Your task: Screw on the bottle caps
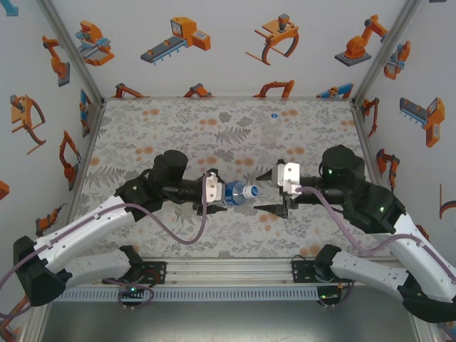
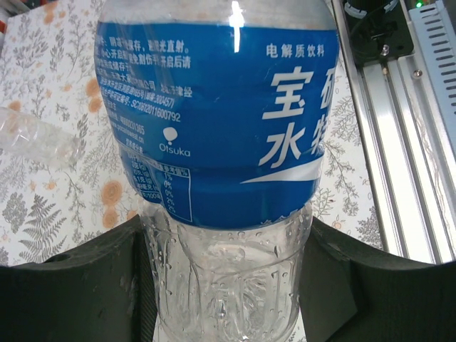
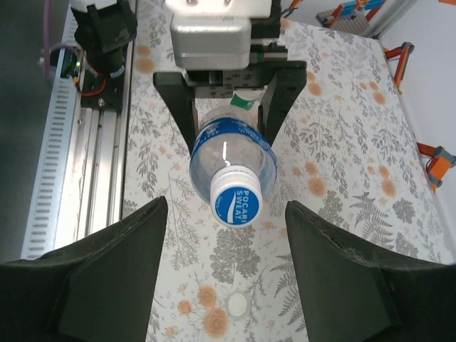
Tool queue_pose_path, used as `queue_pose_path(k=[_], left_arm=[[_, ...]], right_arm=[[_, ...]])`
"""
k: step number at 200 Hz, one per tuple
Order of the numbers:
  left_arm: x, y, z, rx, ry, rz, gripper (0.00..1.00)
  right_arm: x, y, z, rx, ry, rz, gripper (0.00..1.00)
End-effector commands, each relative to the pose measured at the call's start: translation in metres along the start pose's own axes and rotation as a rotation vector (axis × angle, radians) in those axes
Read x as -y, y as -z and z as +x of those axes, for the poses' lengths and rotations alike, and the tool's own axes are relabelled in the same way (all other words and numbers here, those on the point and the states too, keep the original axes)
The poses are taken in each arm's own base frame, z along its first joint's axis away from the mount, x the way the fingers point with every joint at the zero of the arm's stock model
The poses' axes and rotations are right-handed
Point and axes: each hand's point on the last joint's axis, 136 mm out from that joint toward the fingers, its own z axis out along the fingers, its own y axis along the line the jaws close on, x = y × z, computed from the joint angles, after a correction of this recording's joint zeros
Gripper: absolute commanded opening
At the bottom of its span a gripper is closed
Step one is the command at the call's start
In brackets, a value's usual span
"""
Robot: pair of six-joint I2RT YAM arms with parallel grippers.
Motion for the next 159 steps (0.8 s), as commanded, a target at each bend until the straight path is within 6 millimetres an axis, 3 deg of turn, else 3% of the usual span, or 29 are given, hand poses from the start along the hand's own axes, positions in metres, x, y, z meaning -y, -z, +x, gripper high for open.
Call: queue_pose_path(k=[1,69,159], left_arm=[[0.014,0.005,-0.003,0.020,-0.019,0.046,0.00],[0.017,0.005,-0.003,0.023,-0.021,0.069,0.00],[0.014,0.003,-0.007,0.027,-0.030,0.074,0.00]], right_arm=[[-0.003,0.001,-0.011,0.032,0.076,-0.033,0.60],[-0.006,-0.005,-0.013,0.059,0.077,-0.065,0.43],[-0.005,-0.010,-0.002,0.041,0.041,-0.054,0.39]])
